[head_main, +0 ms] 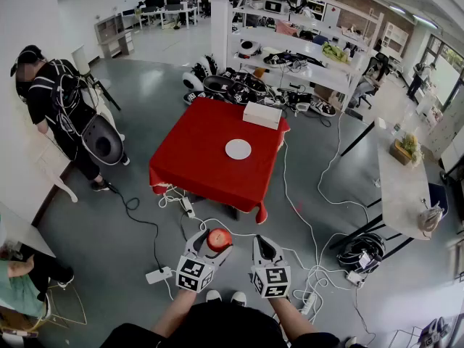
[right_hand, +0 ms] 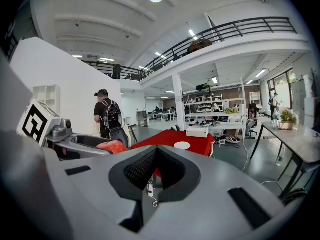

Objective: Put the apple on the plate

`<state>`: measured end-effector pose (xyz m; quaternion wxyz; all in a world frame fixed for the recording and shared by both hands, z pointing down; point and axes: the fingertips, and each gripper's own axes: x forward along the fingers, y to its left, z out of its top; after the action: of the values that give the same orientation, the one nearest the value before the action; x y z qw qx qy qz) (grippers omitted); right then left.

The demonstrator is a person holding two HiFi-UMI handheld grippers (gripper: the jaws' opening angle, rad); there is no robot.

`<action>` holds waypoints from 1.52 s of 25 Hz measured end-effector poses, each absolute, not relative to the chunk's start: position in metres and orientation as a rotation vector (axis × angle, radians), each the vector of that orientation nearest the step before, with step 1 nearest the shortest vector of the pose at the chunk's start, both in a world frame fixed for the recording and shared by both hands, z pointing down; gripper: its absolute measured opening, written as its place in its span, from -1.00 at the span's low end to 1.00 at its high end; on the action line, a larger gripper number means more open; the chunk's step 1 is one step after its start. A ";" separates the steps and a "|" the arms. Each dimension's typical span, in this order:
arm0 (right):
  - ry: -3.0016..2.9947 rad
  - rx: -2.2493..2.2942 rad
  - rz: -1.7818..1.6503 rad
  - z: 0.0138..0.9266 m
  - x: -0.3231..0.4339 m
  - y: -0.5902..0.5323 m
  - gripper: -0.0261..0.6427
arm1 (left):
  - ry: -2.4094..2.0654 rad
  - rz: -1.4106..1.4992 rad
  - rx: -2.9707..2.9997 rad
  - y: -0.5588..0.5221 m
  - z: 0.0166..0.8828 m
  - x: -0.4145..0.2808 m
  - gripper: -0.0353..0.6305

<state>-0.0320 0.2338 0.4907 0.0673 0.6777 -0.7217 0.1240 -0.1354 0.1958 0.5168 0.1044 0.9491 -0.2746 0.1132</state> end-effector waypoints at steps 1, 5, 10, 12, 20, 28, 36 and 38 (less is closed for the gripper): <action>-2.175 2.040 0.376 0.491 -0.032 0.236 -0.89 | -0.809 0.336 2.797 0.198 0.517 -0.135 0.23; -2.179 2.037 0.370 0.495 -0.031 0.237 -0.89 | -0.812 0.329 2.801 0.199 0.519 -0.132 0.23; -2.189 2.047 0.363 0.489 -0.025 0.233 -0.89 | -0.813 0.326 2.807 0.195 0.513 -0.126 0.23; -2.210 2.042 0.363 0.488 -0.025 0.235 -0.89 | -0.819 0.329 2.804 0.197 0.513 -0.127 0.23; -2.234 2.008 0.358 0.493 -0.017 0.235 -0.89 | -0.851 0.328 2.805 0.191 0.515 -0.115 0.23; -2.240 2.000 0.379 0.497 0.004 0.234 -0.89 | -0.865 0.341 2.804 0.186 0.515 -0.099 0.23; -2.257 1.966 0.377 0.499 0.021 0.232 -0.89 | -0.899 0.333 2.802 0.183 0.512 -0.083 0.23; -2.263 1.953 0.384 0.501 0.025 0.232 -0.89 | -0.908 0.334 2.796 0.182 0.512 -0.079 0.23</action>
<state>0.0250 0.2323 0.5010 0.0638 0.6467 -0.7494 0.1273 -0.0786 0.1818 0.5119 0.0913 0.9411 -0.3055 0.1124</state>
